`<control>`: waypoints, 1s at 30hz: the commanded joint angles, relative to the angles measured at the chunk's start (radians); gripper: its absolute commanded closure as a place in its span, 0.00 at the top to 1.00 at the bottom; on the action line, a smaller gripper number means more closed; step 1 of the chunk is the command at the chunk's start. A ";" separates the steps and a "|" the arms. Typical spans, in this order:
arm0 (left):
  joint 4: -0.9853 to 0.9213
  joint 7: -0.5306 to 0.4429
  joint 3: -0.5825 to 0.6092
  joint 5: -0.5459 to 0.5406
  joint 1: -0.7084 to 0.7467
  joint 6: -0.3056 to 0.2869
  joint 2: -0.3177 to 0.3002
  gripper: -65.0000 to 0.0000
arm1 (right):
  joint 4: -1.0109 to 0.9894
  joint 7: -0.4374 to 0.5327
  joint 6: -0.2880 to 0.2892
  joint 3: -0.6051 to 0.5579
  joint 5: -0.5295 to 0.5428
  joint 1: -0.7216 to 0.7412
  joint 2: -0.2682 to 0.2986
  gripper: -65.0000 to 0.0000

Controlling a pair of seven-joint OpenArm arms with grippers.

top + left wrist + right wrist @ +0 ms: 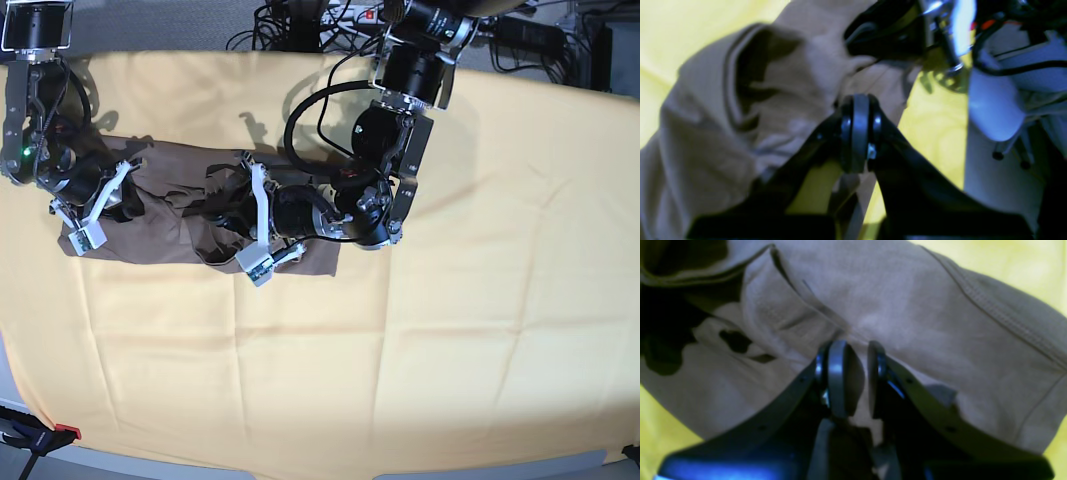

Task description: Fold the T-shirt properly

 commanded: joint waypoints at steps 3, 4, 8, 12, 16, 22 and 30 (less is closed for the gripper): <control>0.019 0.006 0.000 -0.068 -0.031 -0.009 0.013 0.00 | 0.013 0.009 0.009 0.043 0.044 0.049 0.015 0.24; 0.019 0.036 -0.002 -0.092 -0.037 -0.009 0.013 0.00 | 0.013 0.009 0.009 0.064 0.045 0.064 0.015 0.27; 0.055 0.132 -0.029 -0.124 -0.056 -0.009 0.013 0.00 | 0.013 -0.051 -0.005 0.184 0.126 0.120 0.015 0.53; 0.120 0.138 -0.069 -0.123 -0.056 -0.009 -0.018 0.00 | 0.012 -0.175 -0.044 0.344 0.241 0.131 0.015 0.57; 0.151 0.138 -0.113 -0.119 -0.056 -0.009 -0.080 0.00 | 0.011 -0.228 -0.077 0.480 0.259 0.095 0.019 0.57; 0.158 0.138 -0.173 -0.124 -0.056 -0.008 -0.197 0.00 | -0.036 -0.228 -0.071 0.531 0.289 0.000 0.017 0.57; 0.159 0.139 -0.271 -0.212 -0.056 0.010 -0.366 0.00 | -0.225 -0.274 -0.005 0.530 0.381 -0.017 0.015 0.57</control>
